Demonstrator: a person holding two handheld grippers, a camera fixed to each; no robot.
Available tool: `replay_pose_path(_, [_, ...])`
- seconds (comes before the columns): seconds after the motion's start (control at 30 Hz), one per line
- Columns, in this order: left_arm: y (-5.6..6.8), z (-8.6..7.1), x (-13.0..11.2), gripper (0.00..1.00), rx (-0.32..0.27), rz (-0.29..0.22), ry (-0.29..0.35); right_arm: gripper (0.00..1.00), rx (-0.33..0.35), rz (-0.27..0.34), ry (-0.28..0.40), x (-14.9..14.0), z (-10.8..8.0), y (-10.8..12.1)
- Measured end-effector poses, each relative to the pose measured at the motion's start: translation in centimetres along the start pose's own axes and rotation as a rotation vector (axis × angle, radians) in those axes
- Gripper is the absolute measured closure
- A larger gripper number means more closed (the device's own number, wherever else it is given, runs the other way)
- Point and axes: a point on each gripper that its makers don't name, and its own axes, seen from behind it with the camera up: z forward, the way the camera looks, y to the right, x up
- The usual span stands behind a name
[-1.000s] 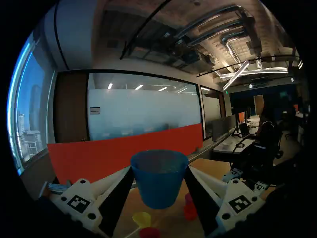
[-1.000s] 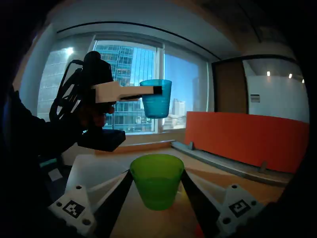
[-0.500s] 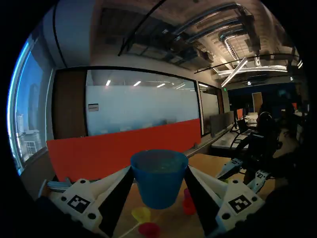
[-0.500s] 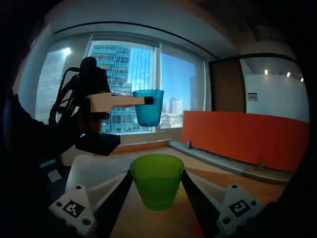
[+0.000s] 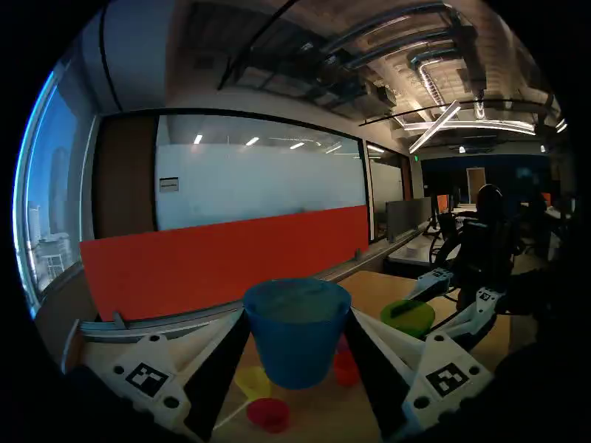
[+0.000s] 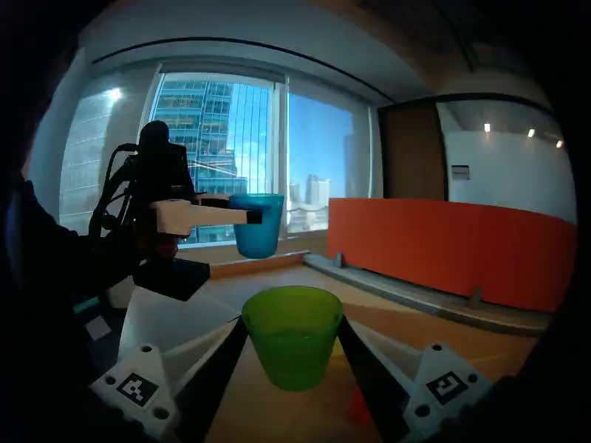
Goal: Pour water
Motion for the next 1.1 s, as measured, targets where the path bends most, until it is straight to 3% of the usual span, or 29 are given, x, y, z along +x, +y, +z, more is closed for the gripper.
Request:
replay_pose_path(0.47, [0.4,0.2,-2.5,0.15,-0.020,-0.012,-0.031,0.10,-0.050,0.013,-0.013,-0.2,-2.1,1.9])
replay_pose_path(1.1, [2.7,1.0,-7.5,0.15,-0.084,0.042,-0.140,0.10,-0.052,0.019,-0.082,-2.8,-2.9,2.4])
